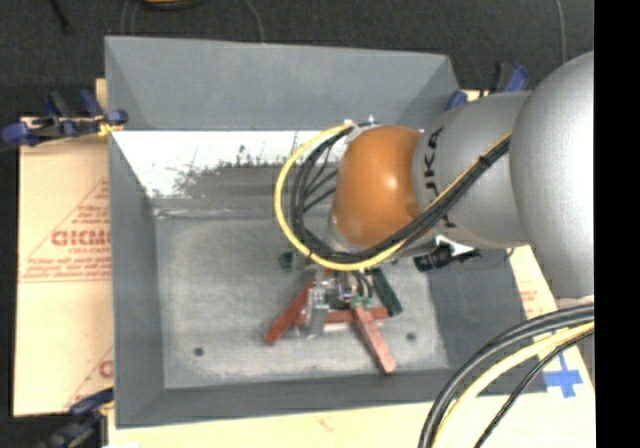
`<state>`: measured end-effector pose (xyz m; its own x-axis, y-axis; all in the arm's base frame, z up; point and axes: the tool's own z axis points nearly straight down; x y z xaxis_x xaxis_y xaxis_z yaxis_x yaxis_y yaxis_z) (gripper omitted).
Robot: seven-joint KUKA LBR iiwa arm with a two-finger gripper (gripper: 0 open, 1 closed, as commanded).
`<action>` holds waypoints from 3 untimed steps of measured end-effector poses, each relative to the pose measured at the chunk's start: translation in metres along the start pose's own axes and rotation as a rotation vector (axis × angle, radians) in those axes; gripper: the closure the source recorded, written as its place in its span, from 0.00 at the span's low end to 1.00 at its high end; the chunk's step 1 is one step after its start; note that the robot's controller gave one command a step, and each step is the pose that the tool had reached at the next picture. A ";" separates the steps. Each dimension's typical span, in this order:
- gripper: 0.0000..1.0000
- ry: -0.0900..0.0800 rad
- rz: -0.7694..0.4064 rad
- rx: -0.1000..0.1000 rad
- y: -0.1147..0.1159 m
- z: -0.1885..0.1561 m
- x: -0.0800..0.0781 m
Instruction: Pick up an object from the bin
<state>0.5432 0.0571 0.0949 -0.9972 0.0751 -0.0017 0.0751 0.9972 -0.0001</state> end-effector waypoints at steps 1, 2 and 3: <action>1.00 -0.004 -0.373 0.000 -0.013 0.023 -0.022; 1.00 -0.004 -0.372 0.000 -0.013 0.023 -0.022; 1.00 -0.002 -0.358 0.000 -0.007 -0.114 -0.017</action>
Offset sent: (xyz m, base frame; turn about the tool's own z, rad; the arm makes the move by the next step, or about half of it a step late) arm 0.0000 0.0000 0.0000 0.0000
